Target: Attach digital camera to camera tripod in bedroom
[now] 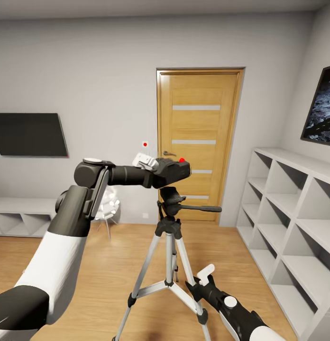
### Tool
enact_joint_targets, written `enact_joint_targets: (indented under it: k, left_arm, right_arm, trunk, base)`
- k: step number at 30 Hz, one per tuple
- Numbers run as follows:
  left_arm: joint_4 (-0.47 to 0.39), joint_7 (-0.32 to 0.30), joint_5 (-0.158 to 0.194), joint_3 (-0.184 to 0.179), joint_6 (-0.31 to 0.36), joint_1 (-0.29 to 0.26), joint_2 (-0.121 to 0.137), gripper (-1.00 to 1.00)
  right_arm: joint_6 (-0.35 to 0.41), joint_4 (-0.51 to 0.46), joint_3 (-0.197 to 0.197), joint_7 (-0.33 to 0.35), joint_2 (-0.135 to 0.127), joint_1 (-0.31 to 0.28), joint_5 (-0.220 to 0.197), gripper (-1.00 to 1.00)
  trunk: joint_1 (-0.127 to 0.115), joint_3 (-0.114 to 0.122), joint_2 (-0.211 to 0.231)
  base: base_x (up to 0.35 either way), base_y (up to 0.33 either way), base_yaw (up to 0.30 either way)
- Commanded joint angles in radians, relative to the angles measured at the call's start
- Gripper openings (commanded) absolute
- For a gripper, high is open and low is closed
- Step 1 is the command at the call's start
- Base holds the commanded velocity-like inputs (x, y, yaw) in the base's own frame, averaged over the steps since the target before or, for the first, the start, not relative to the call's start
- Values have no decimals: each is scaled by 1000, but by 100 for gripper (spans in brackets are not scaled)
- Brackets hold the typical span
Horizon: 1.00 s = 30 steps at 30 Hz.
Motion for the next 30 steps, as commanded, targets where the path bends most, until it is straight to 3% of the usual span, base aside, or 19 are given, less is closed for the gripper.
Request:
enact_joint_targets:
  k: [1, 30]
  left_arm:
    - [7, -12, -7, 1, 5, -1, 7, -100]
    - [39, -12, -10, -3, 5, -2, 9, -100]
  right_arm:
    - [-15, 3, 11, 0, 0, 0, 19, -100]
    - [-20, 3, 15, 0, 0, 0, 19, -100]
  trunk:
    - [0, -1, -1]
    - [0, -1, -1]
  base:
    - [0, 0, 0]
    - [0, 0, 0]
